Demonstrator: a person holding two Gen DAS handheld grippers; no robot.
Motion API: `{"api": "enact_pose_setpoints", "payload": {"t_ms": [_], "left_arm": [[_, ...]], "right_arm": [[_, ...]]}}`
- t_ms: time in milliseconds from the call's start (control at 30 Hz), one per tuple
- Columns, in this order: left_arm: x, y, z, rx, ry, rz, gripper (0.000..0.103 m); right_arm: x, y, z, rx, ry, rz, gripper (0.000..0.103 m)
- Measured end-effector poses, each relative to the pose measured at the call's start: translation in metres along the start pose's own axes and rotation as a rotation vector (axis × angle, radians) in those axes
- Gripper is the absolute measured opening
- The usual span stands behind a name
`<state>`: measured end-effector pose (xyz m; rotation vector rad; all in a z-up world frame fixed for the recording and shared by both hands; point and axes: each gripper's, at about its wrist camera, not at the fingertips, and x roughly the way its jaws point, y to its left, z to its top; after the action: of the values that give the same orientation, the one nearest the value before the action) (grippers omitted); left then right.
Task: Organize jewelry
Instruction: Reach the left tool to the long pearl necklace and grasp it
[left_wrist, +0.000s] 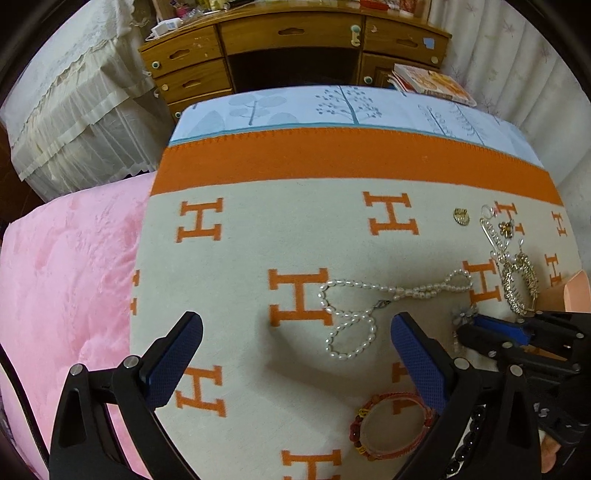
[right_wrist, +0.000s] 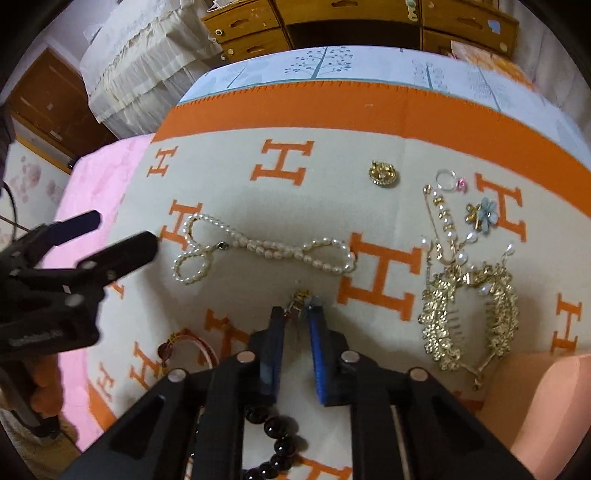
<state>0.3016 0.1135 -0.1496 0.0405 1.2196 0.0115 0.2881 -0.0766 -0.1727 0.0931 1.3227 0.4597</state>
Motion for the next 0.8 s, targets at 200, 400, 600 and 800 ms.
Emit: {"api": "enact_pose_setpoints", "payload": {"t_ms": [200,400,600,800], "left_arm": [[0.026,-0.008,0.003,-0.041,0.110,-0.044,0.074],[0.041,-0.021,0.007,-0.048,0.177,-0.051,0.060],[0.047,-0.026,0.015,-0.093,0.200,-0.035,0.059],[0.044,-0.027,0.021,-0.102,0.185,-0.035,0.004]], "right_arm": [[-0.012,-0.023,-0.005,0.056,-0.026,0.039,0.011],[-0.027,-0.035,-0.014,0.095,-0.062,0.077,0.011],[-0.033,-0.035,-0.023,0.088,-0.090,0.086,0.011],[-0.038,-0.041,-0.039,0.076,-0.091,0.099,0.011]]}}
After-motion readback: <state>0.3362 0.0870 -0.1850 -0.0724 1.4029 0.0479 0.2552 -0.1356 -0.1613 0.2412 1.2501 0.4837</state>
